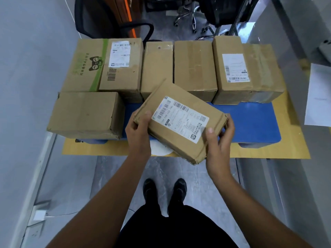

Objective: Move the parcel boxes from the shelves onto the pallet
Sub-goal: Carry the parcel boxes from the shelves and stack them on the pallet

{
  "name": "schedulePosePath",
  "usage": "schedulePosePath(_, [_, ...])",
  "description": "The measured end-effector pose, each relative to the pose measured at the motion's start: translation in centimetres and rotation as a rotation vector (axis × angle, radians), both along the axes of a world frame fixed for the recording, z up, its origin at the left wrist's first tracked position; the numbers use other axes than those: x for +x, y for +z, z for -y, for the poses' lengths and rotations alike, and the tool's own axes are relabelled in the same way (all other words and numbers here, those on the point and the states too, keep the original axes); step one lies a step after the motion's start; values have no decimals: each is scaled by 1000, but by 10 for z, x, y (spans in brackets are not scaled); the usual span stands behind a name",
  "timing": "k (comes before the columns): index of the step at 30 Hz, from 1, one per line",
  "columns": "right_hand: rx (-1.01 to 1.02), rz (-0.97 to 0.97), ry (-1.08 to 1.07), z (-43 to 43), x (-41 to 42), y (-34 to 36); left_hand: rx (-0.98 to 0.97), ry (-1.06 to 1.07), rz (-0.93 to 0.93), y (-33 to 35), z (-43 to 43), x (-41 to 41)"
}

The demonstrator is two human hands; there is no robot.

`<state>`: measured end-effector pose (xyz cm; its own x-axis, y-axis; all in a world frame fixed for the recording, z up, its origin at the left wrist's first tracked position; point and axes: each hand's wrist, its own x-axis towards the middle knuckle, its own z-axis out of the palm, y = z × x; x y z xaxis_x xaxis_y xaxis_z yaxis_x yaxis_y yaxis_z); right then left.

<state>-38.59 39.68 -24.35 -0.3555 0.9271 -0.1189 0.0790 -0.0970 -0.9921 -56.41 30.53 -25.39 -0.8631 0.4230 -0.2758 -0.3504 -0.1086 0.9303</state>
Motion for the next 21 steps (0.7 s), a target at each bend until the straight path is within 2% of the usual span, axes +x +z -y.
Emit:
schedulePosePath(5, [-35, -59, 22, 7, -8, -3, -2, 157, 8, -7, 15, 10])
schedulePosePath(10, [-44, -41, 170, 1, -11, -5, -25, 264, -71, -6, 11, 22])
schedulePosePath(15, [-26, 37, 213, -3, -12, -7, -178, 255, -148, -6, 9, 26])
schedulePosePath(21, [-18, 58, 209, -4, -16, -18, -451, 158, -420, -6, 22, 13])
